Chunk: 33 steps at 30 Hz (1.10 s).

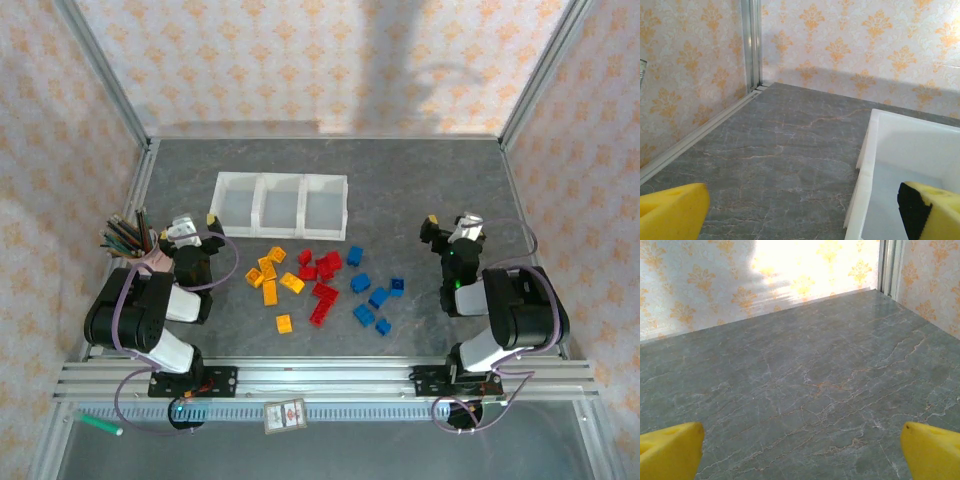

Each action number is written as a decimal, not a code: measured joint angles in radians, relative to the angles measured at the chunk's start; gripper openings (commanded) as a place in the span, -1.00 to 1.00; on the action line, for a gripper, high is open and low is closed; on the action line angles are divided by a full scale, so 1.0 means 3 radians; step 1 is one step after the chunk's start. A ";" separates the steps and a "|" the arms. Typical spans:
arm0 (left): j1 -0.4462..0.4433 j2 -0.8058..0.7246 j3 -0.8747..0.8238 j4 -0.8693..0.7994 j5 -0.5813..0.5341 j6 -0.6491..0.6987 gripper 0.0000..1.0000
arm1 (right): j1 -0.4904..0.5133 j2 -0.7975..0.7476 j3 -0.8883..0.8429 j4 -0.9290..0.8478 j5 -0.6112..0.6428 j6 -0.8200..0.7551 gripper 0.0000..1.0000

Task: Sort the legos into containers by color
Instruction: Pick up the lego from the center of the table.

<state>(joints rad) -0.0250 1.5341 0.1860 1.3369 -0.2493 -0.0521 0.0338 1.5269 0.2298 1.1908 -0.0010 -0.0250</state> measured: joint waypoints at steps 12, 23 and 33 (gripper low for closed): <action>0.0000 0.0000 0.0003 -0.0003 0.0039 0.0003 0.99 | 0.0000 0.0000 0.0000 0.0000 0.0000 0.0000 0.99; -0.0001 0.0000 0.0003 -0.0003 0.0051 0.0003 0.99 | 0.0000 0.0000 0.0000 0.0000 0.0000 0.0000 0.99; 0.0000 0.0000 0.0003 -0.0003 0.0061 0.0003 0.99 | 0.0000 0.0000 0.0000 0.0000 0.0000 0.0000 0.99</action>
<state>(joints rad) -0.0250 1.5341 0.1867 1.3361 -0.2310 -0.0513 0.0338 1.5269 0.2298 1.1908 -0.0010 -0.0250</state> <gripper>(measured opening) 0.994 0.996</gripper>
